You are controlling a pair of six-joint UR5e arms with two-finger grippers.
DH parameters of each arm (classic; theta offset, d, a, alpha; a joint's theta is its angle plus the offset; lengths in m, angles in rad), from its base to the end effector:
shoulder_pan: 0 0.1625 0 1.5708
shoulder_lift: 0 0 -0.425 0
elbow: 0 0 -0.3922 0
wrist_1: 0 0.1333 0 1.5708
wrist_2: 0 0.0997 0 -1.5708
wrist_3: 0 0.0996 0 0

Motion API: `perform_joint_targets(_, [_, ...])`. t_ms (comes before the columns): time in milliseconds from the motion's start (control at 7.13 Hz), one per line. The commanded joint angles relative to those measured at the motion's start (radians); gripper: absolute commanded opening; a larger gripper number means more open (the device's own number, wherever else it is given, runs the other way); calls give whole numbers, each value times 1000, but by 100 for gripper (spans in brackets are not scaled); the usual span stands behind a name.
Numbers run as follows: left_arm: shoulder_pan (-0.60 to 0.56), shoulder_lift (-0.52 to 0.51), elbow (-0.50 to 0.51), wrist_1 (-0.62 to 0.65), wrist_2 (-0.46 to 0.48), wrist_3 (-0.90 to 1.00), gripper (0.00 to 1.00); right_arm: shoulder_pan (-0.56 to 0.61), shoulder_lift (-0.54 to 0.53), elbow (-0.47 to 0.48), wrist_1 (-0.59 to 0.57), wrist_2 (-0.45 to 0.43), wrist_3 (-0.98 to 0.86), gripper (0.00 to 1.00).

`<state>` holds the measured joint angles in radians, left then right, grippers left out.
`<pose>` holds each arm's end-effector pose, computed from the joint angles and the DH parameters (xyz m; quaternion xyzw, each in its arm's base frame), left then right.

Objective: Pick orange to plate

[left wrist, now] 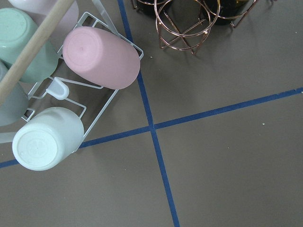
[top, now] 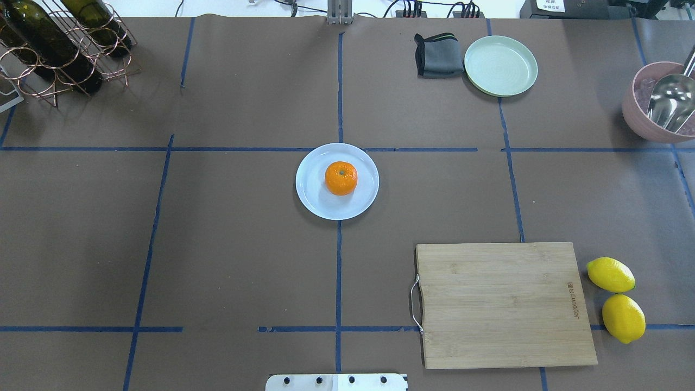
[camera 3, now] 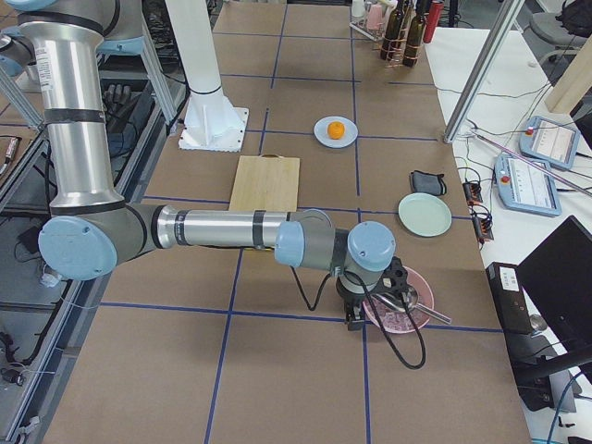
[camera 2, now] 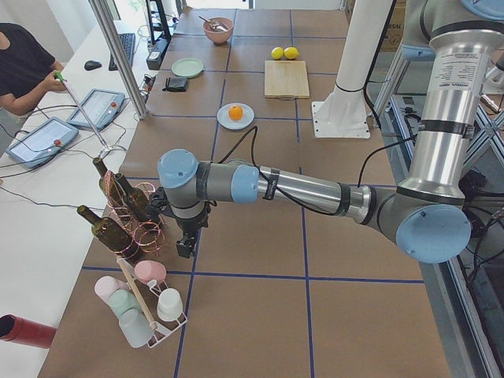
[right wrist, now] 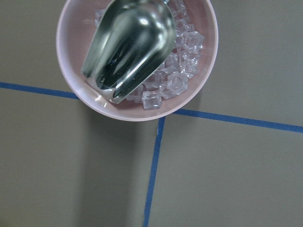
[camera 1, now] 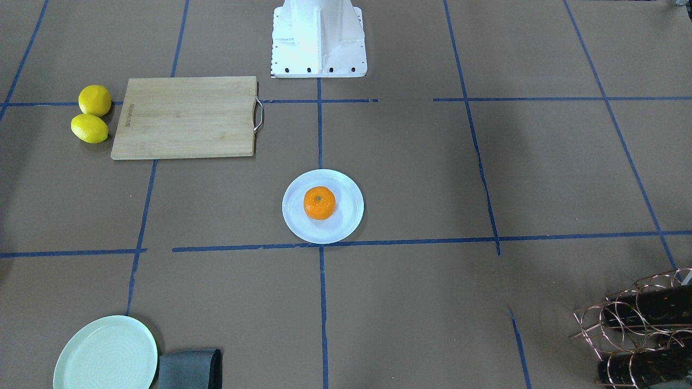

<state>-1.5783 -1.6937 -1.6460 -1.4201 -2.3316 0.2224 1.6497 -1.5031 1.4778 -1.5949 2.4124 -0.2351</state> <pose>-0.0687 -0.5391 0.5744 0.0644 0.3662 0.1083 0.9220 0.0996 -0.5109 0.6677 0.0416 -0.4069 -0.0611 0.9105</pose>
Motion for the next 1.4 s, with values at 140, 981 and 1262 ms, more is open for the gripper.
perform_joint_targets(140, [-17, 67, 2, -7, -3, 2, 100, 4, 7, -25, 66, 31, 4, 100])
perform_joint_targets(981, [-35, 112, 28, -7, -84, -11, 100, 4, 9, -22, 67, 36, 168, 100])
perform_joint_targets(1262, [-49, 112, 25, -7, -81, -11, 100, 4, 8, -21, 69, 34, 166, 100])
